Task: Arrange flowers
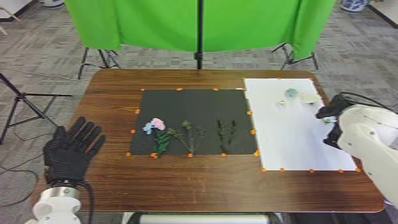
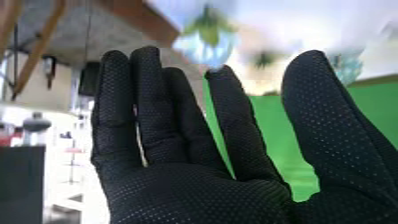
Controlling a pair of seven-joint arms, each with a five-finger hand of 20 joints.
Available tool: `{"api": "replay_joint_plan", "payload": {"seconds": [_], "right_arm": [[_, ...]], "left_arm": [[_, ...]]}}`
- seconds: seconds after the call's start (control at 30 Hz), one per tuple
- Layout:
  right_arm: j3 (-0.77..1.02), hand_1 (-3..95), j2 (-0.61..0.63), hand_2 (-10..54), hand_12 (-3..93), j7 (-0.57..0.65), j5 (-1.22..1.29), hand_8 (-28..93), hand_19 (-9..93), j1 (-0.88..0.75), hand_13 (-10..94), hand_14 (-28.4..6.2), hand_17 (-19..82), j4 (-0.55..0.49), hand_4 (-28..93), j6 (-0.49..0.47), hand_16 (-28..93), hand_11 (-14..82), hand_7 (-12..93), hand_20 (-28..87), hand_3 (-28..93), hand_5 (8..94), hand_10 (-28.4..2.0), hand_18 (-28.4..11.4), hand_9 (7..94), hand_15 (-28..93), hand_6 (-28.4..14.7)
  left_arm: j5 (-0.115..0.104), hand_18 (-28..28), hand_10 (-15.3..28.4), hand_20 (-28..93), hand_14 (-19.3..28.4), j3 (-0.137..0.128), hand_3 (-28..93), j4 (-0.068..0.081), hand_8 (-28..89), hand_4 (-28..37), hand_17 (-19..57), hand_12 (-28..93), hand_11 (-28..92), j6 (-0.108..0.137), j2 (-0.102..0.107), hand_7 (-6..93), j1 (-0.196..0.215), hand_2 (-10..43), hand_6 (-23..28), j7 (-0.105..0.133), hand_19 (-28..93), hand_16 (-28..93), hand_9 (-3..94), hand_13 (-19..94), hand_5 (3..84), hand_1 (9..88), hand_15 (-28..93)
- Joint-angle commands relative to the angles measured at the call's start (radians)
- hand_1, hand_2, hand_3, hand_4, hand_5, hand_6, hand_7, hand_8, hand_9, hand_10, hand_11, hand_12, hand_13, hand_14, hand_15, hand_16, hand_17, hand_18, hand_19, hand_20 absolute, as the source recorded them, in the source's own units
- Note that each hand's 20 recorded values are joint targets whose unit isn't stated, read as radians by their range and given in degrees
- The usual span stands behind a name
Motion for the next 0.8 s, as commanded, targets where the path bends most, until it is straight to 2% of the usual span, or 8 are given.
{"api": "replay_joint_plan", "payload": {"seconds": [0.03,0.1,0.17,0.3,0.37,0.5,0.67,0.8], "right_arm": [[-0.037,40.0,-0.008,1.2,16.3,-0.032,-0.064,-9,72,-0.020,44,-19.5,23,0.037,-25,0.015,12,12.1,12,23,73,49.3,-21.4,-25.4,48.8,45,-7.3],[-0.046,47.0,-0.014,1.1,16.0,-0.019,-0.066,-10,74,-0.015,49,-17.2,25,0.051,-27,0.004,12,13.2,14,24,74,52.3,-19.8,-24.6,52.5,44,-5.7],[-0.044,52.2,-0.014,0.8,16.2,-0.015,-0.073,-10,75,-0.029,51,-16.0,26,0.057,-28,0.019,13,13.6,15,25,74,54.8,-18.7,-23.8,55.4,44,-4.4],[-0.047,61.7,-0.008,-3.3,17.7,-0.005,-0.100,-11,76,-0.054,55,-11.0,29,0.069,-28,0.073,28,15.2,16,29,69,58.3,-17.0,-22.2,59.1,38,-3.0],[-0.050,65.0,-0.006,-4.6,28.9,-0.004,-0.110,-3,75,-0.063,57,-8.9,31,0.076,-28,0.105,32,13.0,18,32,68,61.5,-14.8,-21.0,64.8,38,-2.9],[-0.056,67.7,-0.001,-5.5,44.8,-0.011,-0.140,6,78,-0.086,62,-7.0,33,0.085,-28,0.185,37,13.4,27,30,67,66.3,-12.6,-18.9,72.6,39,-2.6],[-0.050,69.0,0.005,-4.6,48.2,-0.023,-0.167,9,81,-0.108,64,-6.4,34,0.060,-28,0.248,42,15.9,32,29,66,67.8,-11.9,-17.5,74.3,40,-2.4],[-0.041,68.8,0.019,-4.6,48.5,-0.065,-0.184,9,82,-0.118,64,-6.4,34,-0.012,-28,0.290,42,16.0,32,27,67,67.8,-12.0,-17.5,74.4,39,-2.4]], "left_arm": [[-0.010,14.2,14.8,14,14.4,0.008,75,0.002,-10,-28.3,-3.5,13,27,0.001,-0.011,18.4,0.018,12.8,7.0,0.002,34,-6,42.1,33,46.5,25.9,42],[-0.033,14.2,14.8,14,14.4,0.007,75,0.002,-10,-28.3,-3.5,13,27,-0.006,-0.014,18.4,0.018,12.5,7.0,0.005,34,-6,42.1,33,46.5,26.3,42],[-0.027,14.2,14.9,14,14.4,0.008,75,0.003,-10,-28.3,-3.5,13,27,-0.003,-0.015,18.4,0.018,12.4,7.0,0.006,34,-6,42.0,33,46.5,26.5,42],[-0.031,14.2,14.9,14,14.5,0.006,75,0.000,-10,-28.3,-3.5,13,27,-0.005,-0.018,18.4,0.024,12.3,7.0,0.010,34,-6,42.0,33,46.4,26.7,42],[-0.030,14.2,14.9,14,14.5,0.003,75,-0.002,-10,-28.3,-3.5,13,27,-0.005,-0.018,18.3,0.030,12.3,7.0,0.013,34,-6,42.0,33,46.4,26.8,42],[-0.033,14.2,14.8,14,14.4,0.002,75,-0.002,-10,-28.3,-3.5,13,27,-0.006,-0.021,18.3,0.029,12.3,7.0,0.014,34,-6,42.1,33,46.5,26.8,42],[-0.033,14.2,14.8,14,14.3,0.001,75,-0.004,-10,-28.3,-3.5,13,27,-0.009,-0.022,18.3,0.034,12.3,7.0,0.016,34,-6,42.1,33,46.5,26.9,42],[-0.030,14.2,14.9,14,14.4,-0.001,75,-0.004,-10,-28.3,-3.5,13,27,-0.011,-0.022,18.4,0.034,12.3,7.0,0.013,34,-6,42.1,33,46.5,27.0,42]]}}
